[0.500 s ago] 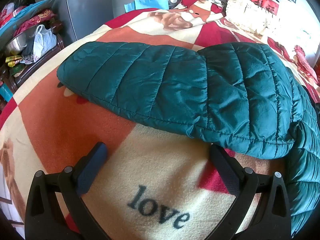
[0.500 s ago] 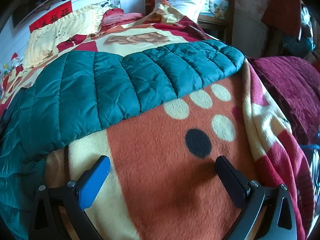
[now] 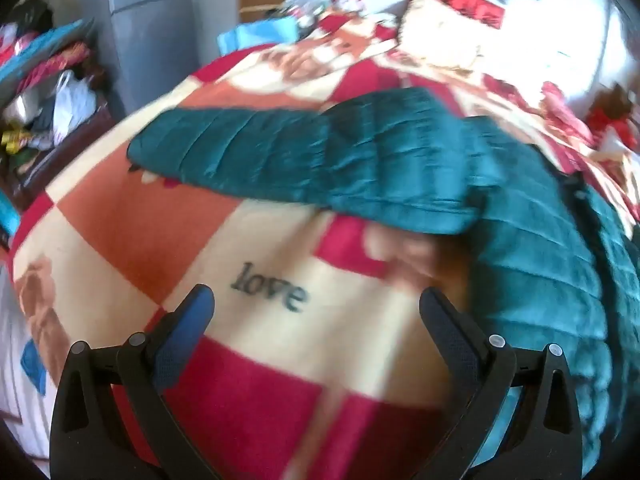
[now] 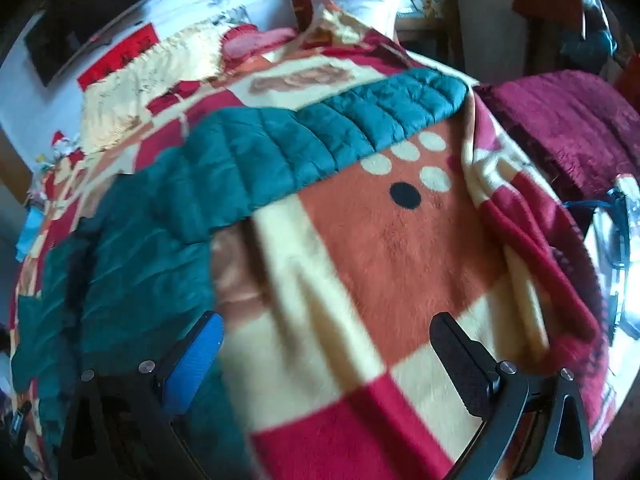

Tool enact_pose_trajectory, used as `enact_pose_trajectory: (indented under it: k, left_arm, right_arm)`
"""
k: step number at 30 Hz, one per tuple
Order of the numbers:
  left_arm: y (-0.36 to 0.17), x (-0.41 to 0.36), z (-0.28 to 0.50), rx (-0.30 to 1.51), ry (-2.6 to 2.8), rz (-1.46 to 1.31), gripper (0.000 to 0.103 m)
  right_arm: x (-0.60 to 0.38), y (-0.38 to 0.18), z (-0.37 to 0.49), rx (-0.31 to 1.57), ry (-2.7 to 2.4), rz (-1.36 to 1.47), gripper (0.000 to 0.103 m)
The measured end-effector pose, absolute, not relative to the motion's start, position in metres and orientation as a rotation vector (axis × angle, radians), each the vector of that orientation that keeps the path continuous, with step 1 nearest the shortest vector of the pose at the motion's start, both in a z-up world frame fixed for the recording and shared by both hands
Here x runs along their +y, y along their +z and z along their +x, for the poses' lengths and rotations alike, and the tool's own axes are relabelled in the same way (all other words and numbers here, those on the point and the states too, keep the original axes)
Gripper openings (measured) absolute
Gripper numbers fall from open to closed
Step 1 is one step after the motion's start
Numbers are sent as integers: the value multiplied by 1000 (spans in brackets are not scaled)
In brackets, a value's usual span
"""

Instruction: Fold large clothes

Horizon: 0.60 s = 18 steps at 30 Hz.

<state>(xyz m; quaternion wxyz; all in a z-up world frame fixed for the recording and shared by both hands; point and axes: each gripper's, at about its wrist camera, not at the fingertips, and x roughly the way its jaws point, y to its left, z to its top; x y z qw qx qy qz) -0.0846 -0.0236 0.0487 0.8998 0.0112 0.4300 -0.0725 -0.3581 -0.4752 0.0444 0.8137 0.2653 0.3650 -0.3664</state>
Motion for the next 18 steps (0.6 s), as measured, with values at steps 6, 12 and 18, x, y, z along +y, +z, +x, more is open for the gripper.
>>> enact_pose_trajectory:
  k: [6, 12, 18]
  left_arm:
    - [78, -53, -129, 824, -265, 69, 103]
    - [86, -73, -168, 816, -338, 68, 103]
    - [92, -83, -188, 817, -376, 79, 103]
  right_arm:
    - [-432, 98, -373, 753, -646, 500, 103]
    - [-397, 122, -388, 747, -550, 493, 103]
    - [-373, 121, -382, 731, -474, 501, 103]
